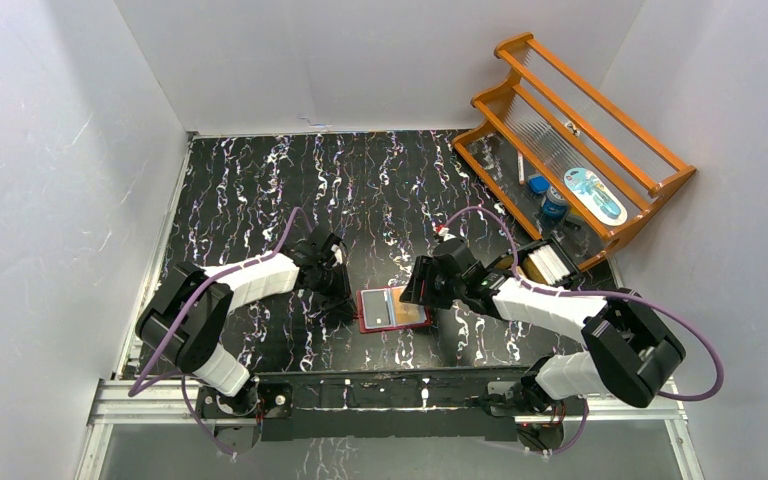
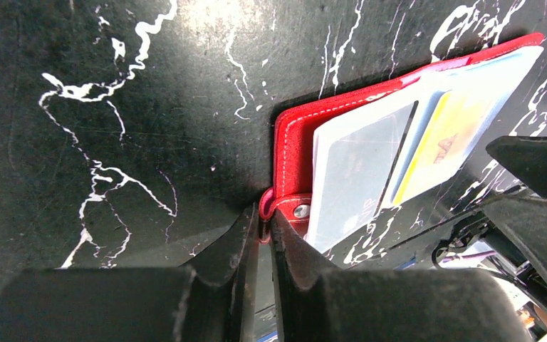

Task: Put the credit cards into the card holder
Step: Adjust the credit card in the card slot.

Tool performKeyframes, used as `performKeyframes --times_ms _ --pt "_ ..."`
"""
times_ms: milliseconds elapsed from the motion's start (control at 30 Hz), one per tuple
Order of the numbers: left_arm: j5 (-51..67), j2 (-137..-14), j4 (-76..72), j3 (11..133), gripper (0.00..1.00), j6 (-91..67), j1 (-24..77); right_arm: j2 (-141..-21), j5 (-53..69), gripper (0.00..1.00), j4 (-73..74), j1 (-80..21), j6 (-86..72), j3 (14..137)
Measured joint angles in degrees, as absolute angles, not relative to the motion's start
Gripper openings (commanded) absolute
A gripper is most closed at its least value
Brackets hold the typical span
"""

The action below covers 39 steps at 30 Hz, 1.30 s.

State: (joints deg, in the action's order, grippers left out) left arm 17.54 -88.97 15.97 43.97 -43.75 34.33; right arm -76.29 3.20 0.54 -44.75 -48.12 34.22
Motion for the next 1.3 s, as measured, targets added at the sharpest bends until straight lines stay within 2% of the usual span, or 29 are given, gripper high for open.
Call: performKeyframes --times_ms 333,700,1300 --pt "17.8 -89.0 15.6 43.9 0.08 -44.0 34.3 -76.4 0.0 0.61 3.3 -44.7 -45.9 34.3" --pt "18.1 -89.0 15.1 43.6 0.09 -44.1 34.3 -78.1 1.6 0.57 2.4 -44.7 -45.9 34.3" --pt "18.4 -89.0 15.0 43.6 0.09 -44.1 34.3 -76.9 1.2 0.60 4.8 -44.7 -44.8 37.2"
